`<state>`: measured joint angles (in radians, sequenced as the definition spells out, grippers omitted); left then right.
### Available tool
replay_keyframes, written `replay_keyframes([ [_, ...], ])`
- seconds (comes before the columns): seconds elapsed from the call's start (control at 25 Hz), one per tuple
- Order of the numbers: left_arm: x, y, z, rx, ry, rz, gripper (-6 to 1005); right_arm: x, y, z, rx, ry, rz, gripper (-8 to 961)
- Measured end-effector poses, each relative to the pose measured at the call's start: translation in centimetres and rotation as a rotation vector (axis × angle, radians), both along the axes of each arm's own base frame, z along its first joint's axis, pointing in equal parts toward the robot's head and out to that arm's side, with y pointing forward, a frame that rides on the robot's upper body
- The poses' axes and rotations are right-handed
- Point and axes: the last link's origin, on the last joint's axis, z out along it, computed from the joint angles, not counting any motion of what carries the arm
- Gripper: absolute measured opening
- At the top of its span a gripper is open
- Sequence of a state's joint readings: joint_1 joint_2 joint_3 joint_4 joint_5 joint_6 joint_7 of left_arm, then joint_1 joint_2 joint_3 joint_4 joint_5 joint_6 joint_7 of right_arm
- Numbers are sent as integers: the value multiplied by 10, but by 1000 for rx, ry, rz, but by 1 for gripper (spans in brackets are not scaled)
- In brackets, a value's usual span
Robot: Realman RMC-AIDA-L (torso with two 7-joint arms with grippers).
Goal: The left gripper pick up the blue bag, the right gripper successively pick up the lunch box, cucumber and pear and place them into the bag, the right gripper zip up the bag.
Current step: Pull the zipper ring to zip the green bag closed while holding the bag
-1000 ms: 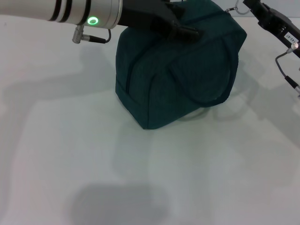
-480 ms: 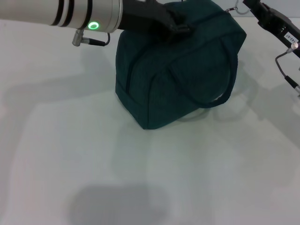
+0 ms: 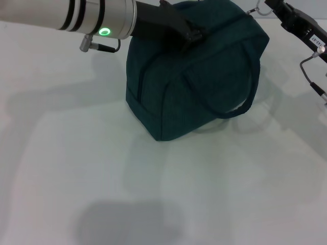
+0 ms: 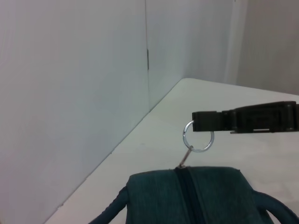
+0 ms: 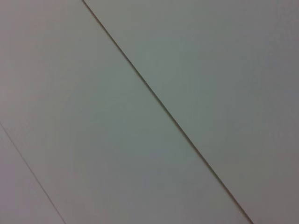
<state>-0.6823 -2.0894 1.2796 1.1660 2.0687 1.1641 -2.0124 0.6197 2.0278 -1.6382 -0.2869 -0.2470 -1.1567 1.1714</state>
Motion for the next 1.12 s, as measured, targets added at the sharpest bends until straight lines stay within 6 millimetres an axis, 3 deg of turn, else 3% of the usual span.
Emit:
replay_keyframes([
  [0.48, 7, 3, 10, 35, -29, -10, 54, 1, -1, 0, -5, 8, -6, 25],
  [0.72, 14, 12, 23, 117, -91, -5, 199, 3, -2, 0, -8, 13, -10, 26],
  [0.88, 15, 17, 22, 115, -94, 25, 371, 4, -3, 0, -14, 17, -13, 26],
  [1.12, 8, 26, 20, 78, -85, 93, 505, 5, -6, -1, -19, 21, -11, 27],
])
